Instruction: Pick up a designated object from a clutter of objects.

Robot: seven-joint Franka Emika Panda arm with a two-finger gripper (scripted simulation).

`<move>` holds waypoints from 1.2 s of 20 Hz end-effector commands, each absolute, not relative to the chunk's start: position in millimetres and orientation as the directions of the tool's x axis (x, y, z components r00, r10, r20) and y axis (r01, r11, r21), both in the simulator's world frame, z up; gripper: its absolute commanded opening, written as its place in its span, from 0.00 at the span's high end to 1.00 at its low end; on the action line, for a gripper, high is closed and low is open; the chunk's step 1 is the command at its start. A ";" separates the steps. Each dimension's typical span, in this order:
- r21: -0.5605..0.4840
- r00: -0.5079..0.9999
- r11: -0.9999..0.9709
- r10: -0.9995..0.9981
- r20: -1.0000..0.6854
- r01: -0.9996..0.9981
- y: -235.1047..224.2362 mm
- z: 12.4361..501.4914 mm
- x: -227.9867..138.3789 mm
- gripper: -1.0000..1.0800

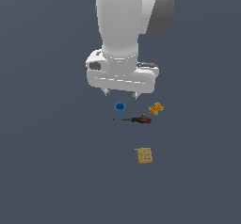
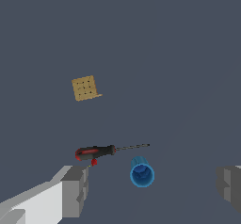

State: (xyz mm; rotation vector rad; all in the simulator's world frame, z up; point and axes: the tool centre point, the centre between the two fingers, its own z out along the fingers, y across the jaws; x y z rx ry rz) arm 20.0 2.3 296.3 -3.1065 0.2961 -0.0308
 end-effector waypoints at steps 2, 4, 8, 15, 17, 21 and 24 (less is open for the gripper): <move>-0.023 0.968 -0.968 -0.252 0.015 -0.251 5.8 284.4 19.8 0.04; -0.023 0.956 -0.956 -0.294 0.013 -0.294 8.1 276.4 19.5 0.04; -0.023 0.924 -0.924 -0.382 0.010 -0.382 13.1 259.5 18.4 0.04; -0.022 0.849 -0.849 -0.528 0.004 -0.528 21.6 230.2 14.8 0.04; -0.022 0.823 -0.823 -0.568 0.003 -0.568 24.0 222.0 13.4 0.04; -0.020 0.766 -0.766 -0.642 0.000 -0.642 28.7 205.7 10.1 0.04; -0.019 0.719 -0.719 -0.695 -0.002 -0.695 32.1 193.6 7.2 0.04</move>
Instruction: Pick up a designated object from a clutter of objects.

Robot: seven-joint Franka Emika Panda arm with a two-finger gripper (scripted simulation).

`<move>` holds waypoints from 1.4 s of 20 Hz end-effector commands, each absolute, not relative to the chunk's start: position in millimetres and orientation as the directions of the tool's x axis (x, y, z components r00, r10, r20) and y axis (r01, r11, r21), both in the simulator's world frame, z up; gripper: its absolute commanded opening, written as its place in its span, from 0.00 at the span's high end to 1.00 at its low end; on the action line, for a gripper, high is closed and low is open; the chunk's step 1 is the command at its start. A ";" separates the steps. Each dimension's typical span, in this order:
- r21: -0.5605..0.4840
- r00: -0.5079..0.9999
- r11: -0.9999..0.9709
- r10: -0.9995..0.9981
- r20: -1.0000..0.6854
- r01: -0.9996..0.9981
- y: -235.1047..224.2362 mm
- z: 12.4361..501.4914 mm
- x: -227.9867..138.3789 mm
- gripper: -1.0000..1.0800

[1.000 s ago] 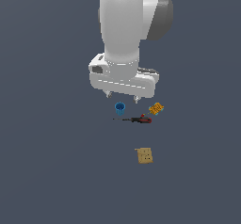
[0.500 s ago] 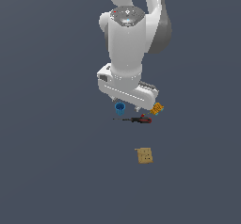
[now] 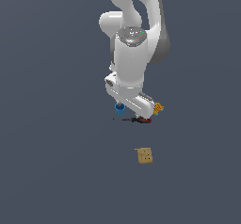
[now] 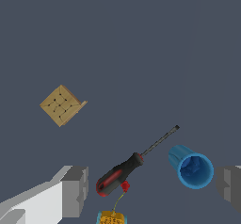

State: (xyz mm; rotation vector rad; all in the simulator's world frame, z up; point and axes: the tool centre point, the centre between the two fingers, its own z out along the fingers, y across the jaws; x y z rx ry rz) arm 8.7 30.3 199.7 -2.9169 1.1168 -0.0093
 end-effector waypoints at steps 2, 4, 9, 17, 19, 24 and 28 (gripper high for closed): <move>-0.018 0.686 -0.686 -0.728 -0.003 -0.728 34.3 185.6 5.1 0.04; -0.016 0.651 -0.651 -0.759 -0.003 -0.759 36.5 177.7 2.8 0.04; -0.014 0.558 -0.558 -0.830 -0.005 -0.830 41.9 158.3 -3.5 0.04; -0.009 0.393 -0.393 -0.920 -0.006 -0.920 49.9 128.3 -15.6 0.04; -0.007 0.349 -0.349 -0.937 -0.006 -0.937 51.8 121.0 -18.9 0.04; -0.005 0.238 -0.238 -0.971 -0.005 -0.971 56.3 103.3 -27.9 0.04; -0.003 0.150 -0.150 -0.989 -0.003 -0.989 59.5 90.1 -35.3 0.04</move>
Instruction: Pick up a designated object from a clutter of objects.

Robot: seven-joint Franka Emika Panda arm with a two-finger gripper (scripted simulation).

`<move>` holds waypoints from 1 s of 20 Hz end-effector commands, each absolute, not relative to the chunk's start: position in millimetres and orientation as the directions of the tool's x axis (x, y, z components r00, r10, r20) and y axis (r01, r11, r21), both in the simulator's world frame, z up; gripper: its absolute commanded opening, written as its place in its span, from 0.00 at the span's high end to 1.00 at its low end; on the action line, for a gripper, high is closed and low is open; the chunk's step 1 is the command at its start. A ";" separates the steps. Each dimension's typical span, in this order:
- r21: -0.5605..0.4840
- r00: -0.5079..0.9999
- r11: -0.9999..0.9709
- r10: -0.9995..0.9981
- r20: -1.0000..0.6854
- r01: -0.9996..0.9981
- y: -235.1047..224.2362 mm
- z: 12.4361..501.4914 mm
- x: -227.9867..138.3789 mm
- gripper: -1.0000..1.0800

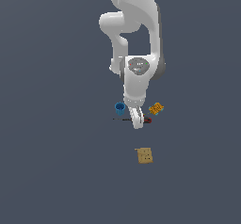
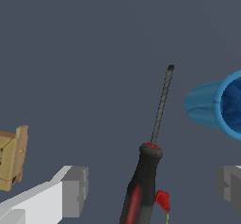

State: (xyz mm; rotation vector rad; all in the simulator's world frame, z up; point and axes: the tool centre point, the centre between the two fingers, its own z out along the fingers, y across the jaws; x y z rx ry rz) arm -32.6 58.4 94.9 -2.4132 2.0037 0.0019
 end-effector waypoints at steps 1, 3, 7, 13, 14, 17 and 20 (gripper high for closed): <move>-0.002 0.130 -0.130 -0.991 -0.003 -0.991 60.2 87.2 -37.0 0.04; -0.002 0.095 -0.095 -0.996 -0.002 -0.996 61.4 82.1 -40.1 0.04; -0.001 0.037 -0.037 -0.999 -0.001 -0.999 63.2 74.0 -45.3 0.04; 0.000 -0.013 0.013 -1.000 0.000 -1.000 64.8 67.0 -49.9 0.04; 0.000 -0.017 0.017 -1.000 0.000 -1.000 64.9 66.4 -50.3 0.04; 0.000 -0.022 0.022 -1.000 0.000 -1.000 65.0 65.7 -50.8 0.04; 0.000 -0.018 0.018 -1.000 0.000 -1.000 65.0 65.0 -50.7 0.04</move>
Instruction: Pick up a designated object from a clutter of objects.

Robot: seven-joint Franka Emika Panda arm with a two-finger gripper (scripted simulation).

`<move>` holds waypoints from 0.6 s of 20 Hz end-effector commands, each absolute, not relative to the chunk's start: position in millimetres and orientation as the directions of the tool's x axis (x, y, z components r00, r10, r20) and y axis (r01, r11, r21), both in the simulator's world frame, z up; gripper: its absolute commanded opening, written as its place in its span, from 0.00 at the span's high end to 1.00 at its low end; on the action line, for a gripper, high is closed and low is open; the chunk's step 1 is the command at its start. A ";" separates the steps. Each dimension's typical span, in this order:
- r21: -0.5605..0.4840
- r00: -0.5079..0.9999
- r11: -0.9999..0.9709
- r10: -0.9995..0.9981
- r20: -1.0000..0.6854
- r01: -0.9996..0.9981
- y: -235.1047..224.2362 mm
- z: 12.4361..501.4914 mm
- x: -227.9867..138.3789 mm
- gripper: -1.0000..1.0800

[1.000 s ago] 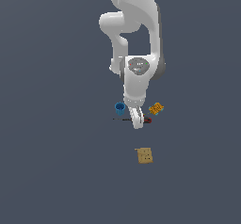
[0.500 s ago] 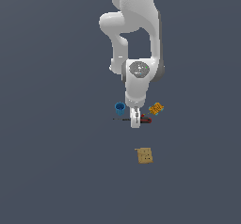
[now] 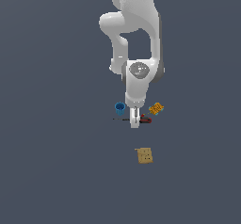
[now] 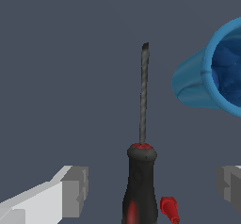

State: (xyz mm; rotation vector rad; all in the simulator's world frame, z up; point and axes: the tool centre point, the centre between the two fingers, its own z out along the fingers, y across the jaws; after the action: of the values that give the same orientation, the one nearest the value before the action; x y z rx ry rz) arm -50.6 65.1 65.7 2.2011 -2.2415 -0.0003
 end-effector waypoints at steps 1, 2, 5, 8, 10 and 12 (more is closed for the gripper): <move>0.000 -0.018 0.018 -1.000 0.000 -1.000 65.1 63.7 -50.7 0.04; 0.000 -0.018 0.018 -1.000 0.000 -1.000 65.2 61.8 -50.8 0.04; 0.000 -0.019 0.019 -1.000 0.000 -1.000 65.1 53.2 -51.2 0.04; 0.000 -0.021 0.021 -1.000 0.000 -1.000 64.8 40.1 -51.6 0.04; 0.000 -0.021 0.021 -1.000 0.000 -1.000 64.8 31.0 -51.8 0.04; 0.000 -0.022 0.022 -1.000 0.000 -1.000 64.8 24.2 -51.8 0.04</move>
State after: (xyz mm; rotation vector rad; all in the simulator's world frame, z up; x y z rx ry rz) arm -51.9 64.9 29.8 2.1973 -2.2445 -0.0006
